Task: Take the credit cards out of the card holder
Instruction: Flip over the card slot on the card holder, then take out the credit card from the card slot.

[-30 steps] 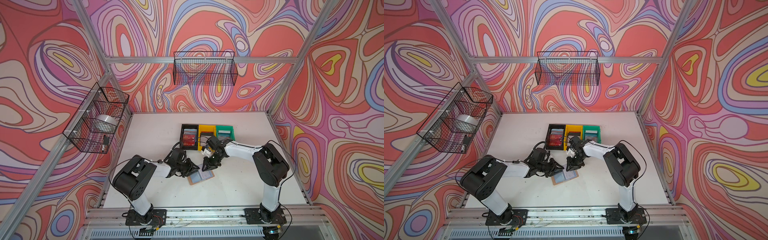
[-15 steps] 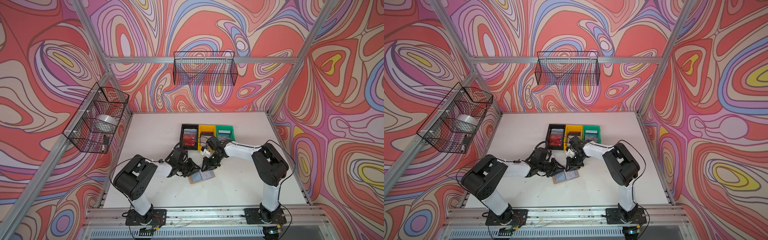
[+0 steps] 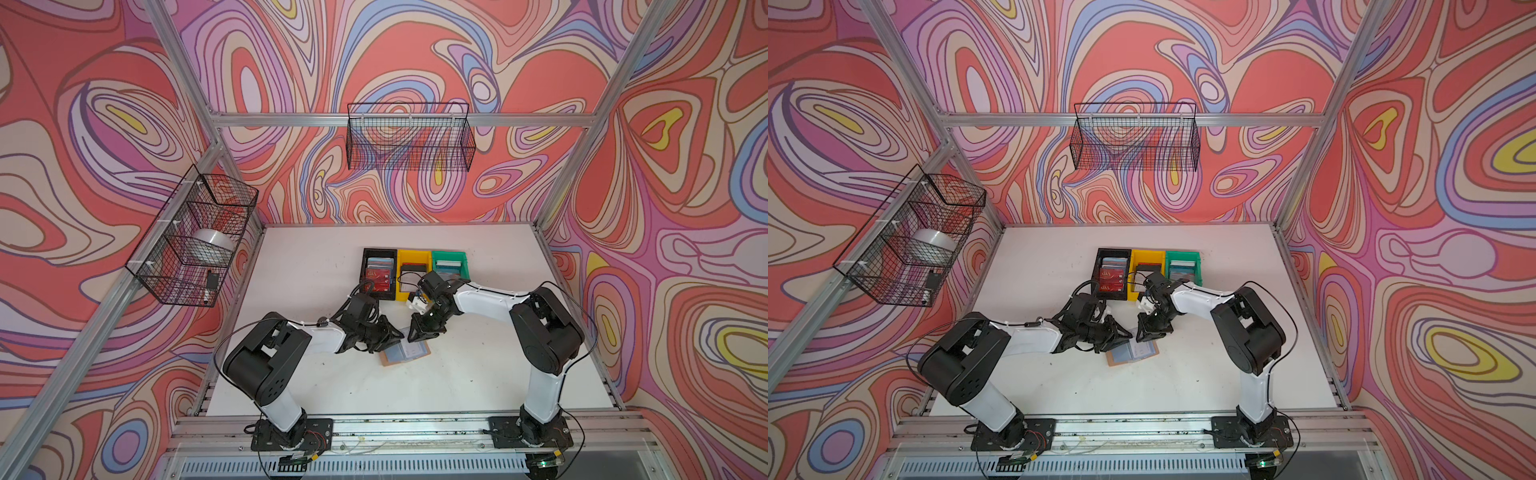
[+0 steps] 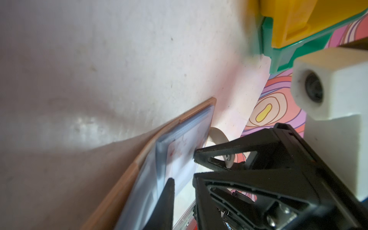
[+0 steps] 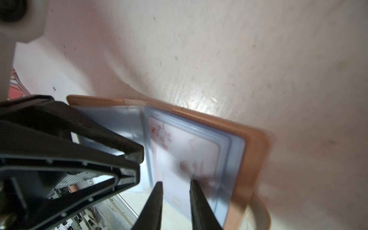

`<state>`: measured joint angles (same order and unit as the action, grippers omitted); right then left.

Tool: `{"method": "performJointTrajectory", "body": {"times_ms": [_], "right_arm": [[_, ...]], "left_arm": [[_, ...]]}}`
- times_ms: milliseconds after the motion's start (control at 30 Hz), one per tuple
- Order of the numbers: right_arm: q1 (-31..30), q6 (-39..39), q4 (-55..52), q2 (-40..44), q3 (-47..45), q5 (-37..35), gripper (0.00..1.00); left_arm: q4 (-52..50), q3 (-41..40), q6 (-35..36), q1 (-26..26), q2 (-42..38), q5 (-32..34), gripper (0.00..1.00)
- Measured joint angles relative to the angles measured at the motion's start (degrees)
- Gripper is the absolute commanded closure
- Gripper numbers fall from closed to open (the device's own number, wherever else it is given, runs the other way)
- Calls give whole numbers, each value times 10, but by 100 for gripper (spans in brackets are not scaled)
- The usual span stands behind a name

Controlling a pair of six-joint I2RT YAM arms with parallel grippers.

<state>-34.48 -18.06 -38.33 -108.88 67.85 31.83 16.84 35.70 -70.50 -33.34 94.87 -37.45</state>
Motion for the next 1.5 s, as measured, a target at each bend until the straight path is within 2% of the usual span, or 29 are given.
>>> {"method": "performJointTrajectory", "body": {"times_ms": [733,1100,1500], "right_arm": [[5,-7,32,3,-20,22,72],[30,-7,6,28,-38,-26,72],[30,-6,4,27,-38,-24,73]], "left_arm": [[-12,-15,15,-9,1,11,76],[1,-16,15,-9,7,10,76],[6,-16,15,-8,10,8,75]]}}
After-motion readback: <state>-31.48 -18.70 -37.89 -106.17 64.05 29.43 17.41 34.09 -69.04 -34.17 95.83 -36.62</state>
